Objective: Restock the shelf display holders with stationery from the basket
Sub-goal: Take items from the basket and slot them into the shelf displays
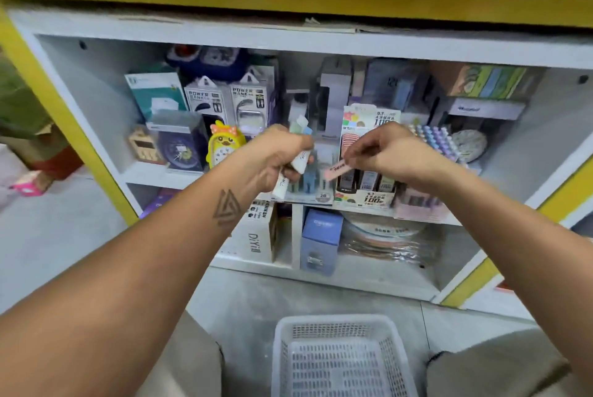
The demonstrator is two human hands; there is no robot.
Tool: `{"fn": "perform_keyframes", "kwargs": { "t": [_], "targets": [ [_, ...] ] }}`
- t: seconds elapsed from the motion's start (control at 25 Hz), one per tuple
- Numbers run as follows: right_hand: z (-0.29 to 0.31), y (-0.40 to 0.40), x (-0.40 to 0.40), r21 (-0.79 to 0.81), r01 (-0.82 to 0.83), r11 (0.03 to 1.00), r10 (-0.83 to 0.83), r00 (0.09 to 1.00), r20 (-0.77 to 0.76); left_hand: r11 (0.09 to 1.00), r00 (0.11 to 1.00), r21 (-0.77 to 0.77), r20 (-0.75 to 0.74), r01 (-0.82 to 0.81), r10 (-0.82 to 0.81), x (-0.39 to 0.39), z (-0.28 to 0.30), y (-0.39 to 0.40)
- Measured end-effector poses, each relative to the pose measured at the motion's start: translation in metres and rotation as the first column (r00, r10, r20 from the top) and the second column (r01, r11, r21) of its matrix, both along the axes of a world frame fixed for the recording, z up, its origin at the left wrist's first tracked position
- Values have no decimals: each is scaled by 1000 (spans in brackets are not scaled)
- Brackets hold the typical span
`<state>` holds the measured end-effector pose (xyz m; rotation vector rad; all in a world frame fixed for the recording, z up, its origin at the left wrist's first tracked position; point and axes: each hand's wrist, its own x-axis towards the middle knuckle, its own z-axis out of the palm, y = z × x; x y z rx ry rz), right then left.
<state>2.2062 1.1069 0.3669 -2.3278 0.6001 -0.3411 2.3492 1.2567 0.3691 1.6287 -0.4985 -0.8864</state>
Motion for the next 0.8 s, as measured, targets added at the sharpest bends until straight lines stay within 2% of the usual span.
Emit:
{"fn": "perform_keyframes", "kwargs": {
  "t": [0.12,0.28,0.4,0.64,0.8],
  "targets": [
    [-4,-5,15,-219,-58,974,37,995,-97,999,1000,39,0,-16,16,12,-10,1],
    [-9,-6,24,-339,-25,941,-5,996,-86,1000,999,15,-49,-21,21,21,-12,-3],
    [-17,-1,33,-422,-94,902,47,991,-122,1000,996,21,-87,-3,4,19,-16,-6],
    [-31,13,42,-506,-262,822,155,957,-243,1000,992,5,-130,-6,7,25,-19,-1],
    [-33,17,43,-523,-256,813,136,957,-257,1000,989,-5,-146,-3,2,28,-23,1]
  ]
}}
